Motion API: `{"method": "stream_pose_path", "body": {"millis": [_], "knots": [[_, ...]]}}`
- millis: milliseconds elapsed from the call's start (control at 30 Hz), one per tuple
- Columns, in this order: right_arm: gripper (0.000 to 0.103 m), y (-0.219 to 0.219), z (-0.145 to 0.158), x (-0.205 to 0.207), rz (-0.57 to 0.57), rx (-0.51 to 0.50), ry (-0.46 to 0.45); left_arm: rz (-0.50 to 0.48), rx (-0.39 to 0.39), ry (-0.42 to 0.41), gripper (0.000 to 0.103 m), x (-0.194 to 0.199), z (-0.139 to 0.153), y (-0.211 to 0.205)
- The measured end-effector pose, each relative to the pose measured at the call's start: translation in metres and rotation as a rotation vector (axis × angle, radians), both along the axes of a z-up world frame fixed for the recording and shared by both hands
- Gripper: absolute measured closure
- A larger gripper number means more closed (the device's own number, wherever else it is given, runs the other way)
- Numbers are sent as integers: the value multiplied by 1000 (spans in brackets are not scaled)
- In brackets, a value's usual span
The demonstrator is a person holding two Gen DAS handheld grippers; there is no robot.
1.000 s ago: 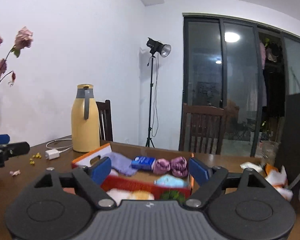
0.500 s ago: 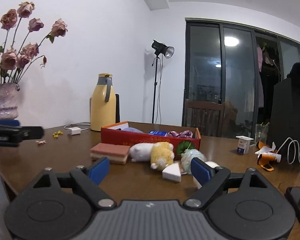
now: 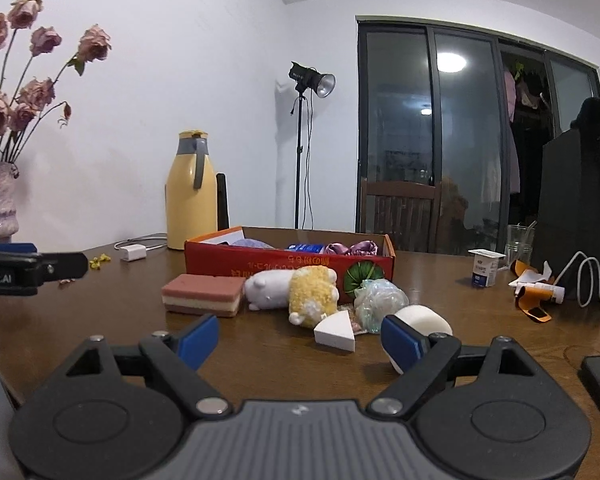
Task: Organize soft objects
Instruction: 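Move both tools back from the box toward the remaining items, then grasp the white lamb and yellow fluffy plush with both grippers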
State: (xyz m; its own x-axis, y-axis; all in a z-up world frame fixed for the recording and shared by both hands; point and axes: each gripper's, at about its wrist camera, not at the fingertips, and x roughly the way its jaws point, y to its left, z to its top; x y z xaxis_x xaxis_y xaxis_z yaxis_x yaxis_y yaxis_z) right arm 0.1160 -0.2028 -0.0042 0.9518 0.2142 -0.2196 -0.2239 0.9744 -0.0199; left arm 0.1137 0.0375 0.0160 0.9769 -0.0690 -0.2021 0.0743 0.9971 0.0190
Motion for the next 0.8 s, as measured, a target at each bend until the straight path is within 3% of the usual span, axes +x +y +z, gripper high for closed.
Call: {"method": "stream_pose_path", "body": {"millis": [167,367,500,567,633,800], "knots": [[17,9,9,53,20,-16,65,-26,-1,35,1,34,-1,-11],[25,22,13,143,30,-35,197,-27,14,54,1,86,-5,-19],[27,30,6,189,8,-38,275,-9,-27,96,1,116,-13,-17],[37,32,0,203,7,-34,320,-2,-46,117,1,125,-16,-15],[55,36,-6,211,5,-45,341,1,-59,128,1,129,-18,-13],[59,34,1,199,22,-12,293,20,-72,148,1,125,-19,-9]]}}
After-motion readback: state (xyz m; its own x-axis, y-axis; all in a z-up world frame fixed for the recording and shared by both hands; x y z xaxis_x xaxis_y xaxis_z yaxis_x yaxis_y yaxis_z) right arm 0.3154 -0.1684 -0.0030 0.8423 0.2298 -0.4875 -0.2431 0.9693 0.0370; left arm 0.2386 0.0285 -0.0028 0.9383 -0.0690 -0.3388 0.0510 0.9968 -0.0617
